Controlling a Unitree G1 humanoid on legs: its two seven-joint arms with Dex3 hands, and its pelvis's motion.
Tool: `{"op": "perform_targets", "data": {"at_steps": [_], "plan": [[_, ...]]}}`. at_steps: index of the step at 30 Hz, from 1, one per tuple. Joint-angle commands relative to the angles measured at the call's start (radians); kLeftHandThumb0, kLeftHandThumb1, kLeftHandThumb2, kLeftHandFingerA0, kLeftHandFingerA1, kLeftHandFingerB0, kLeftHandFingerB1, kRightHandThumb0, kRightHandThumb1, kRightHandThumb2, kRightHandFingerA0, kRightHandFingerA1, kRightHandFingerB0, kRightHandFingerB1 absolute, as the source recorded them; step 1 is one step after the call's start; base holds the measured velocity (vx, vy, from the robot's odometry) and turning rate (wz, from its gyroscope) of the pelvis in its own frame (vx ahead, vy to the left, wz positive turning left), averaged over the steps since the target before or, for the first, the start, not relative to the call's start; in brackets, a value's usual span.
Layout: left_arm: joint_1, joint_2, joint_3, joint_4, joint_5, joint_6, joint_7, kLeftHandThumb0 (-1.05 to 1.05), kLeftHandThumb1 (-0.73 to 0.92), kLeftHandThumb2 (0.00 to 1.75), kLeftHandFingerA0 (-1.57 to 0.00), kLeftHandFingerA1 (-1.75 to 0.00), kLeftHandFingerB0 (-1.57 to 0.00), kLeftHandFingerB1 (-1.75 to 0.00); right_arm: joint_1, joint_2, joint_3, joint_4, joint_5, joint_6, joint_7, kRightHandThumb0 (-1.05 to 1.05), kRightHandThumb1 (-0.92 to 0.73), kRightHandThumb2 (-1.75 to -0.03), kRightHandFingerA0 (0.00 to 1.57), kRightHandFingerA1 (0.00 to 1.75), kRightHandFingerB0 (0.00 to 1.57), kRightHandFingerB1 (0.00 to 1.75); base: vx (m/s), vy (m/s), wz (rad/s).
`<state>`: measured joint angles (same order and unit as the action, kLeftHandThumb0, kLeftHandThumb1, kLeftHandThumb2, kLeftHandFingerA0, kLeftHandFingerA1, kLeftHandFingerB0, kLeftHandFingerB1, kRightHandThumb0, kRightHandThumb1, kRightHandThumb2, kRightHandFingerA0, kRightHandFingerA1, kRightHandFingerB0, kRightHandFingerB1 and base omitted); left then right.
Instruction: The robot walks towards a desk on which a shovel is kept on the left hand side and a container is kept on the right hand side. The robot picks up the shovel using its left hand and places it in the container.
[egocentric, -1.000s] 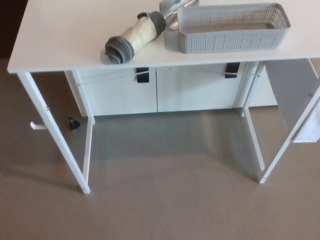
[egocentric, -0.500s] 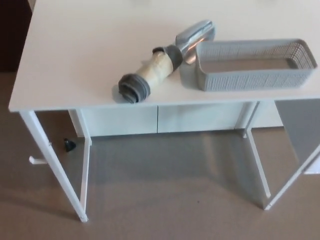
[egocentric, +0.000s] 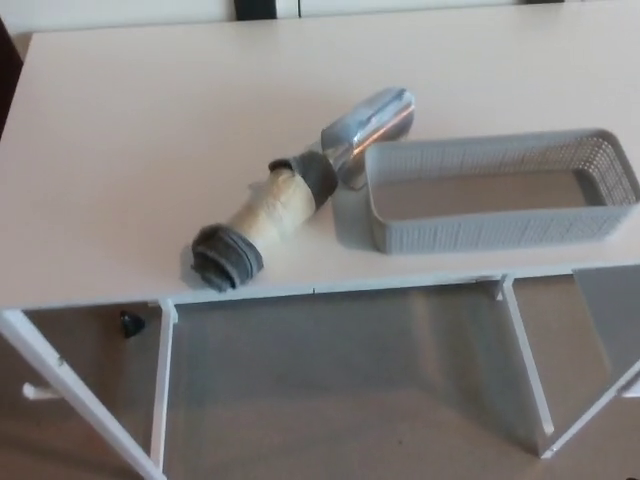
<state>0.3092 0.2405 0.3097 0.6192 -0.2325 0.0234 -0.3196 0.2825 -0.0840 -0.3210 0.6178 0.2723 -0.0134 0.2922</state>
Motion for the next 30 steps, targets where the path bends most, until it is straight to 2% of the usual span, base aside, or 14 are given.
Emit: {"op": "perform_targets", "data": {"at_steps": [1, 2, 3, 5, 6, 13, 14, 15, 16, 17, 19, 26, 29, 30], "plan": [[0.027, 0.006, -0.009, -0.019, 0.016, -0.02, 0.001, -0.13, 0.45, 0.87, -0.35, -0.56, -0.2, -0.48, 0.02, -0.001, -0.004, -0.008, 0.001, -0.019, -0.008, -0.04, -0.5, -0.52, 0.66, 0.71, 0.4, 0.53, 0.26, 0.205, -0.05], [0.036, 0.002, -0.021, -0.028, 0.023, -0.031, -0.004, -0.13, 0.46, 0.87, -0.34, -0.56, -0.19, -0.48, 0.02, -0.001, -0.001, -0.007, -0.005, -0.023, -0.012, -0.04, -0.5, -0.52, 0.65, 0.7, 0.4, 0.53, 0.24, 0.301, 0.33], [0.036, -0.006, -0.025, -0.027, 0.02, -0.029, -0.004, -0.13, 0.65, 0.58, -0.42, -0.4, -0.32, -0.34, 0.022, -0.001, 0.002, -0.008, -0.009, -0.027, -0.013, -0.05, -0.5, -0.53, 0.63, 0.69, 0.41, 0.53, 0.33, 0.302, -0.53], [0.048, -0.012, -0.041, -0.028, 0.028, -0.037, -0.008, -0.13, 0.64, 0.58, -0.41, -0.39, -0.32, -0.34, 0.029, -0.003, 0.001, 0.0, -0.009, -0.035, -0.009, -0.07, -0.5, -0.53, 0.65, 0.71, 0.44, 0.54, 0.26, 0.222, -0.01], [0.057, -0.019, -0.049, -0.044, 0.03, -0.03, -0.003, -0.1, 0.44, 0.85, -0.33, -0.55, -0.2, -0.48, 0.03, -0.005, 0.004, 0.002, -0.012, -0.043, -0.007, -0.09, -0.5, -0.53, 0.65, 0.71, 0.45, 0.54, 0.17, 0.144, 0.03], [0.166, -0.044, -0.149, -0.206, 0.084, -0.042, 0.012, -0.12, 0.47, 0.89, -0.39, -0.58, -0.19, -0.49, 0.024, -0.004, 0.005, 0.012, -0.012, -0.044, -0.006, -0.05, -0.5, -0.54, 0.67, 0.73, 0.42, 0.53, 0.1, 0.032, 0.05], [0.176, -0.043, -0.157, -0.222, 0.084, -0.04, 0.01, -0.15, 0.65, 0.59, -0.49, -0.42, -0.32, -0.34, 0.021, -0.002, 0.003, 0.014, -0.01, -0.047, -0.005, -0.07, -0.48, -0.54, 0.66, 0.73, 0.43, 0.55, 0.09, -0.072, -0.02], [0.183, -0.043, -0.162, -0.235, 0.085, -0.036, 0.011, -0.15, 0.65, 0.59, -0.49, -0.42, -0.32, -0.34, 0.018, -0.002, 0.002, 0.017, -0.008, -0.049, -0.003, -0.07, -0.48, -0.54, 0.66, 0.73, 0.43, 0.55, 0.03, -0.117, 0.07], [0.177, -0.045, -0.162, -0.219, 0.085, -0.038, 0.011, -0.13, 0.46, 0.89, -0.43, -0.6, -0.2, -0.49, 0.019, -0.003, 0.005, 0.017, -0.011, -0.052, 0.0, -0.08, -0.48, -0.54, 0.65, 0.72, 0.43, 0.55, 0.02, -0.153, 0.08], [0.178, -0.047, -0.166, -0.215, 0.083, -0.042, 0.004, -0.16, 0.62, 0.58, -0.5, -0.43, -0.33, -0.35, 0.017, -0.004, 0.005, 0.018, -0.011, -0.05, -0.002, -0.06, -0.5, -0.54, 0.64, 0.7, 0.42, 0.54, 0.06, -0.162, 0.04], [0.189, -0.051, -0.183, -0.215, 0.091, -0.059, -0.007, -0.18, 0.61, 0.58, -0.49, -0.42, -0.34, -0.35, 0.016, -0.006, 0.008, 0.015, -0.02, -0.052, -0.011, -0.07, -0.49, -0.54, 0.64, 0.69, 0.43, 0.55, 0.14, -0.106, 0.29], [0.215, -0.052, -0.233, -0.236, 0.111, -0.064, -0.009, -0.17, 0.63, 0.58, -0.53, -0.42, -0.34, -0.34, 0.015, -0.001, 0.01, 0.006, -0.021, -0.048, -0.024, -0.07, -0.49, -0.54, 0.65, 0.7, 0.46, 0.56, 0.04, -0.053, -0.05], [0.216, -0.049, -0.241, -0.232, 0.114, -0.073, -0.015, -0.19, 0.64, 0.58, -0.5, -0.41, -0.32, -0.34, 0.014, 0.002, 0.009, 0.004, -0.018, -0.05, -0.023, -0.06, -0.49, -0.54, 0.65, 0.7, 0.46, 0.56, 0.0, 0.014, -0.04], [0.218, -0.046, -0.244, -0.233, 0.111, -0.073, -0.026, -0.15, 0.47, 0.88, -0.37, -0.57, -0.18, -0.48, 0.014, 0.002, 0.01, 0.006, -0.018, -0.05, -0.023, -0.07, -0.49, -0.54, 0.64, 0.7, 0.47, 0.56, -0.03, 0.116, -0.03]]}}
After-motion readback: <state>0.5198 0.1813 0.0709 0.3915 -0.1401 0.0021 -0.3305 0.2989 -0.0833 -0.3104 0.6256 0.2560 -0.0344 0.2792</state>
